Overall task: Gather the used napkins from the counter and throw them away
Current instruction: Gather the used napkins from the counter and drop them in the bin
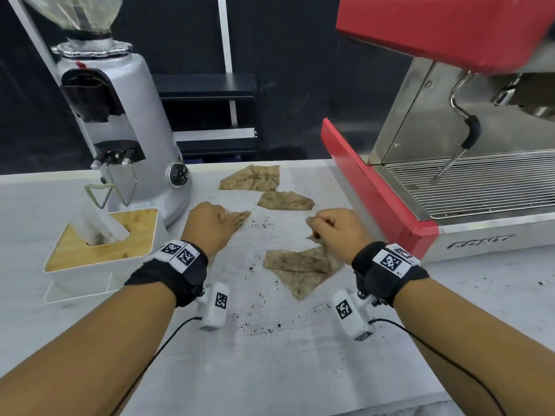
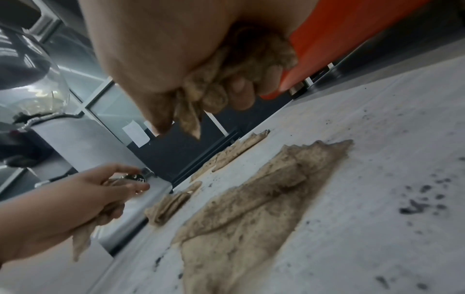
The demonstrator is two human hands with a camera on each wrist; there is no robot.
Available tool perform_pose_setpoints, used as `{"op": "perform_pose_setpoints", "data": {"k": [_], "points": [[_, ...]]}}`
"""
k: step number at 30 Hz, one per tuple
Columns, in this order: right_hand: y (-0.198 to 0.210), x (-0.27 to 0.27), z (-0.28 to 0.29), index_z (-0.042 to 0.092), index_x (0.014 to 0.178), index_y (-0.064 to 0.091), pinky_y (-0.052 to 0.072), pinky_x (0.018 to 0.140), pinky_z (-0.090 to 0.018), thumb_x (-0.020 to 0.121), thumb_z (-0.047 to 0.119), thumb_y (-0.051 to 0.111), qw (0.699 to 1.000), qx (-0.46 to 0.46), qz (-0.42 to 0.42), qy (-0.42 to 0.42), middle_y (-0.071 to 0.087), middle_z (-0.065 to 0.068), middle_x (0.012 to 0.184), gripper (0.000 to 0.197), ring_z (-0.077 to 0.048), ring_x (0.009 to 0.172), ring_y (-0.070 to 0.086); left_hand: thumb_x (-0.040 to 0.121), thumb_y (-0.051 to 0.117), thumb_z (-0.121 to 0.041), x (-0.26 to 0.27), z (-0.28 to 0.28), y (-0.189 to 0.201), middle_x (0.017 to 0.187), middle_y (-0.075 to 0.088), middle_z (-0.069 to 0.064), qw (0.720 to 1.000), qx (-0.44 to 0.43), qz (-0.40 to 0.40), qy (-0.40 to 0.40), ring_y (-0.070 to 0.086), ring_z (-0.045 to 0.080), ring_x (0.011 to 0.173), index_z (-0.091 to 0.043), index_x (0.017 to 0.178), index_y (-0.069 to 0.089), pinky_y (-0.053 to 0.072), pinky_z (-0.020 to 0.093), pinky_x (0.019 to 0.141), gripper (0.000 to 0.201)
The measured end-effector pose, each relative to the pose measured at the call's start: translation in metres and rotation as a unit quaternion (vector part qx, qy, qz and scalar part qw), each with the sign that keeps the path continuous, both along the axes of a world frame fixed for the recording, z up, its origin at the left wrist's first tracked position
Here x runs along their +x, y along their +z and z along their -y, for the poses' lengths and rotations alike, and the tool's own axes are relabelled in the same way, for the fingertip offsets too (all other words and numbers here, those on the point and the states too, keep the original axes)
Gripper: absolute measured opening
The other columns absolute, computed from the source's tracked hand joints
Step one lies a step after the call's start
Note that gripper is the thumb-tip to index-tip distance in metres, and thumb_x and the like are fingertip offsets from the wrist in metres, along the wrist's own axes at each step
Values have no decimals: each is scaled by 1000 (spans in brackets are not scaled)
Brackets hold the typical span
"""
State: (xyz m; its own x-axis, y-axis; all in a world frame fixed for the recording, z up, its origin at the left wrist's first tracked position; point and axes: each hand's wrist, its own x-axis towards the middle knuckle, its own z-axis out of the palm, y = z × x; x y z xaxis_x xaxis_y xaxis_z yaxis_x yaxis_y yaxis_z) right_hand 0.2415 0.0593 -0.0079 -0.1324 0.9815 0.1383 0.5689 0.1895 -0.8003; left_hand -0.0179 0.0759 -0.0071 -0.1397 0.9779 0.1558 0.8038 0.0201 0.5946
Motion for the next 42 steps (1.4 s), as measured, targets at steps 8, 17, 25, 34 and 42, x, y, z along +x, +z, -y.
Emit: {"op": "perform_pose_setpoints", "data": {"k": [8, 17, 25, 34, 42], "points": [[-15, 2, -1, 39, 116, 61, 48, 70, -28, 83, 55, 70, 955, -96, 271, 75, 55, 15, 85, 38, -11, 79, 58, 90, 51, -24, -11, -53, -26, 124, 49, 22, 980, -100, -164, -44, 60, 38, 96, -23, 141, 27, 50, 38, 79, 57], [-36, 2, -9, 26, 99, 73, 57, 77, -36, 77, 42, 81, 920, -145, 341, 127, 71, 3, 97, 29, -19, 89, 64, 88, 48, -29, -18, -69, -43, 98, 69, 9, 961, -149, -219, -78, 62, 32, 92, -14, 83, 57, 51, 34, 78, 17], [-22, 6, -39, 13, 57, 44, 31, 58, -23, 84, 53, 68, 985, -28, 164, 36, 45, 0, 76, 54, -12, 64, 45, 92, 43, -43, -8, -93, -10, 67, 66, 14, 997, -14, -71, -16, 61, 33, 67, -2, 73, 63, 51, 33, 63, 50], [-20, 5, -94, 19, 90, 55, 55, 67, -27, 81, 3, 70, 994, -42, 86, -55, 65, 1, 87, 23, -14, 80, 64, 85, 45, -7, -2, -166, -21, 101, 66, 12, 997, -47, -34, -56, 65, 29, 79, -24, 105, 56, 56, 35, 68, 28], [-28, -1, -131, 32, 119, 63, 52, 77, -31, 78, 47, 80, 982, -71, 168, -41, 61, 7, 99, 46, -15, 87, 61, 86, 53, -34, 20, -235, -39, 137, 40, 15, 953, -140, -225, -144, 53, 36, 116, -30, 142, 32, 47, 42, 97, 60]]}}
